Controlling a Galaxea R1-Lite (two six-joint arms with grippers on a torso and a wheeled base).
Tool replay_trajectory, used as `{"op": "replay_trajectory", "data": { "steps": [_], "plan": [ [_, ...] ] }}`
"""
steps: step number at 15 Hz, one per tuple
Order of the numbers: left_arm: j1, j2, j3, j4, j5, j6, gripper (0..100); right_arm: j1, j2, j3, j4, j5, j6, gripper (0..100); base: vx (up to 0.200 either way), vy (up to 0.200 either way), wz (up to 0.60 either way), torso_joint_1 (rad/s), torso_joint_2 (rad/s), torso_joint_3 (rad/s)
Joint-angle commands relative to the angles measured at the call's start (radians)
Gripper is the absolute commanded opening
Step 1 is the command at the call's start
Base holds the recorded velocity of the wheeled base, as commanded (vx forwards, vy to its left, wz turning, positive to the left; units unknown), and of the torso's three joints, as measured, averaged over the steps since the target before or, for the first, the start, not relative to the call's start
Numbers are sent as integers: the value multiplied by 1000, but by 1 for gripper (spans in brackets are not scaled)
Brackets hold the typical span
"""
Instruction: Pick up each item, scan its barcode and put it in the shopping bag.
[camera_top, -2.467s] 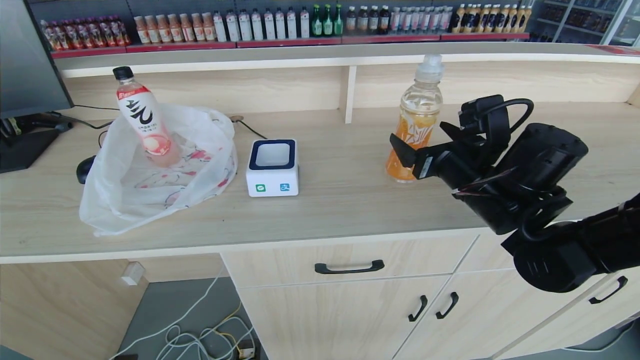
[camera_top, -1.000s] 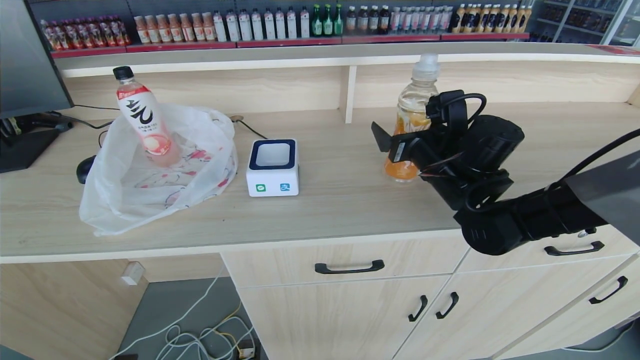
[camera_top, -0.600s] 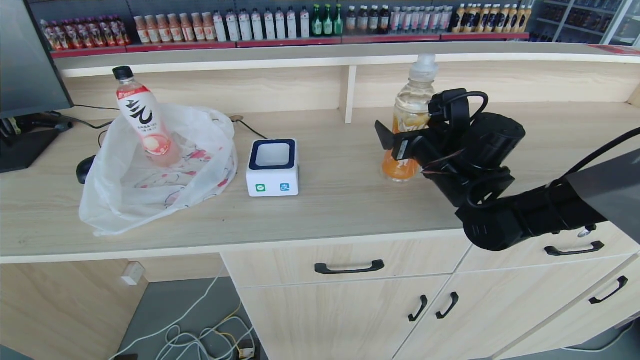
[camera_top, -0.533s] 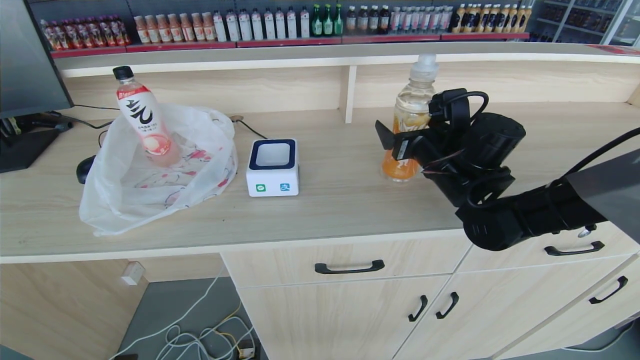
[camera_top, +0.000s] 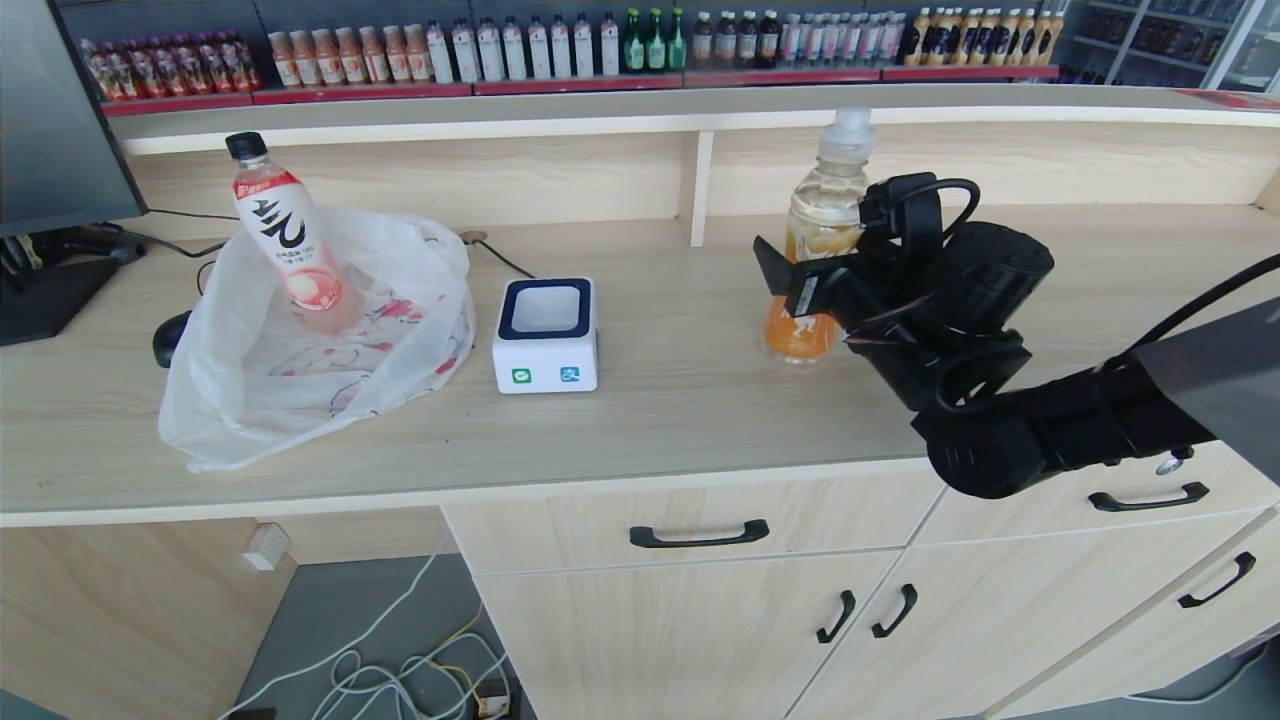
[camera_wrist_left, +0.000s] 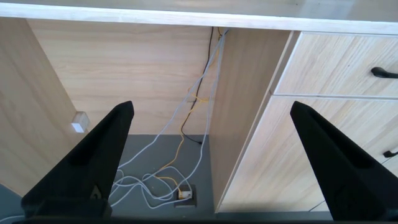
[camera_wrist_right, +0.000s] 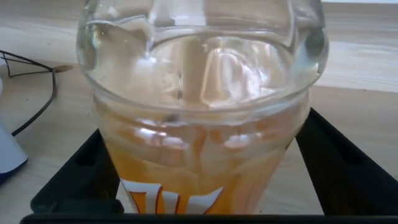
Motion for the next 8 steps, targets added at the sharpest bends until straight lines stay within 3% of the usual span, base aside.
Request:
{"op": "replay_trajectory", "data": {
  "steps": [1,8],
  "plan": [
    [0,0,0,0,0,0,100,2,-15,-3,-1,0,-1,0,0,0,0,0,0,0],
    [0,0,0,0,0,0,100,7,-84,-4,9,0,-1,0,0,0,0,0,0,0]
  ]
}}
